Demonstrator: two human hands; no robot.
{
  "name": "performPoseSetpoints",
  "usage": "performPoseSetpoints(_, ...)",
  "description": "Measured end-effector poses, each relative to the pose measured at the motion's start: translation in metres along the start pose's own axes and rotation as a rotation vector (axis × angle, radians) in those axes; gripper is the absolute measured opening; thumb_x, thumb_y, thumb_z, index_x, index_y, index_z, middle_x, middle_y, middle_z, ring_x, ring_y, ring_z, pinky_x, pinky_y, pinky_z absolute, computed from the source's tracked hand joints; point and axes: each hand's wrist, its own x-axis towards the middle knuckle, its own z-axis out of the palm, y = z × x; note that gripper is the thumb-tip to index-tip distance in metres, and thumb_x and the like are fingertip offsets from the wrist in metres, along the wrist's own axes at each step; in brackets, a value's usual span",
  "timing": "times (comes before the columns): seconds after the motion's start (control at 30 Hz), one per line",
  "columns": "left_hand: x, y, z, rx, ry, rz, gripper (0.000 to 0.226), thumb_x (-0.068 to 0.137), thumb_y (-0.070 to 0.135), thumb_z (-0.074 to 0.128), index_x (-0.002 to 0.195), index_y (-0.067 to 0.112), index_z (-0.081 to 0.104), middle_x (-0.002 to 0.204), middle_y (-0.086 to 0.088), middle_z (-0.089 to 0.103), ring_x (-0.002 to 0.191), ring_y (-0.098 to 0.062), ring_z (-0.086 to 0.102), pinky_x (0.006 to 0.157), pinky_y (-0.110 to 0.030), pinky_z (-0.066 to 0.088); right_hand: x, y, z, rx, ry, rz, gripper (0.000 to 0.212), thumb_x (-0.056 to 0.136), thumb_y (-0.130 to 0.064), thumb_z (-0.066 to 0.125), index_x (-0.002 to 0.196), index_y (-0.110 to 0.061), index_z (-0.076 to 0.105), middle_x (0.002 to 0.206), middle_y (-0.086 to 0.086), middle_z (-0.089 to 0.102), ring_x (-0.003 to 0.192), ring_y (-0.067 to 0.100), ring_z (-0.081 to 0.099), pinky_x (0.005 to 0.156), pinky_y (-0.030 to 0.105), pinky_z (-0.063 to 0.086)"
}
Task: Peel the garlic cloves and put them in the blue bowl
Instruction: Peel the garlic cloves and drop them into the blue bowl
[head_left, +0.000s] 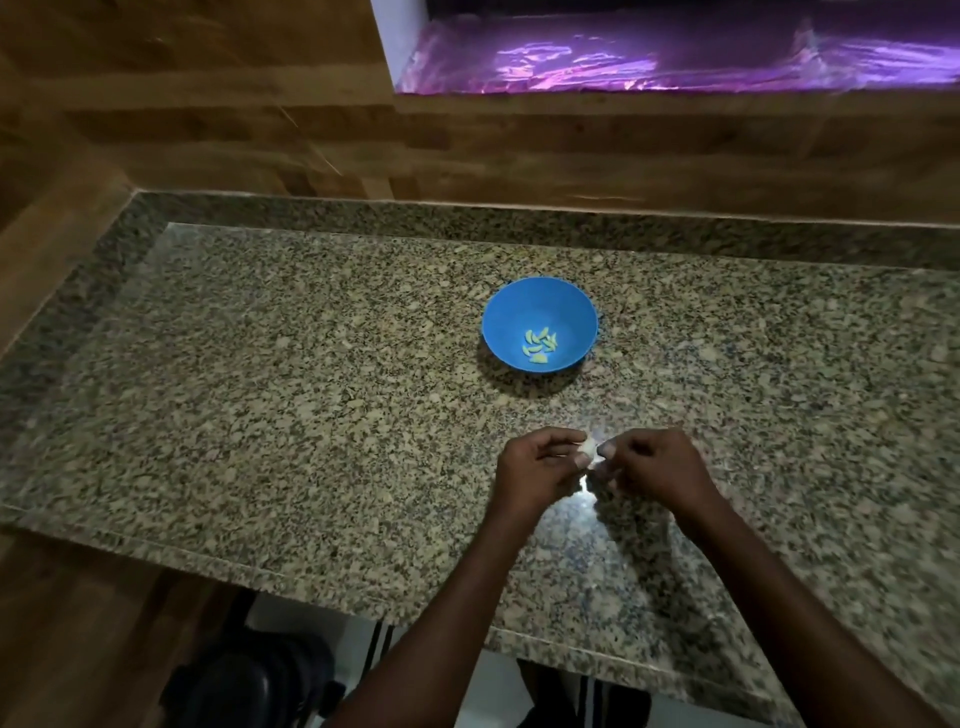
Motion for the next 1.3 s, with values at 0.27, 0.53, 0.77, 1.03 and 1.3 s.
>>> performPoseSetpoints(0.27,-0.027,0.024,0.008,-0.145,-0.158,0.057,0.023,0.086,-0.008,0.071,0.109,-0.009,0.071,0.085,-0.002,0.079,0.079,-0.011,0.075,0.067,-0.02,0.058,-0.041,-0.006,0.001,0.348,0.027,-0.012,0.008,0.087,-0.001,0.072,0.09,0.006,0.073,0.076,0.023,0.073,0.059,0.026,0.07,0.055,0.03,0.059)
performPoseSetpoints(0.53,-0.027,0.029,0.015,0.022,-0.153,0.147,0.017,0.083,0.009,0.081,0.097,0.017,0.081,0.097,-0.006,0.079,0.092,-0.027,0.075,0.084,-0.044,0.062,-0.047,-0.01,-0.018,0.365,-0.002,0.001,0.01,0.091,-0.002,0.068,0.088,0.004,0.075,0.079,0.026,0.073,0.072,0.042,0.073,0.072,0.044,0.062)
performPoseSetpoints(0.77,-0.032,0.034,0.026,0.011,-0.115,0.147,0.019,0.08,0.003,0.081,0.097,0.012,0.08,0.094,-0.005,0.079,0.088,-0.016,0.075,0.078,-0.027,0.058,-0.041,-0.012,-0.019,0.348,0.022,0.026,0.016,0.091,0.001,0.059,0.081,0.008,0.069,0.068,0.02,0.069,0.061,0.028,0.064,0.053,0.028,0.054)
performPoseSetpoints(1.03,-0.037,0.03,0.029,0.029,-0.12,0.142,0.019,0.082,0.006,0.081,0.101,0.01,0.08,0.096,-0.009,0.078,0.093,-0.028,0.075,0.085,-0.043,0.061,-0.036,-0.007,-0.019,0.302,-0.022,0.074,0.011,0.08,-0.001,0.065,0.069,-0.002,0.066,0.069,0.018,0.069,0.055,0.023,0.06,0.056,0.031,0.049)
performPoseSetpoints(1.3,-0.022,0.011,0.028,0.052,0.013,0.046,0.017,0.085,0.009,0.079,0.102,0.007,0.079,0.094,-0.018,0.077,0.081,-0.022,0.072,0.081,-0.042,0.061,-0.03,0.0,-0.011,0.6,-0.066,0.347,0.016,0.092,0.006,0.049,0.098,0.008,0.064,0.083,0.024,0.068,0.062,0.026,0.063,0.052,0.029,0.057)
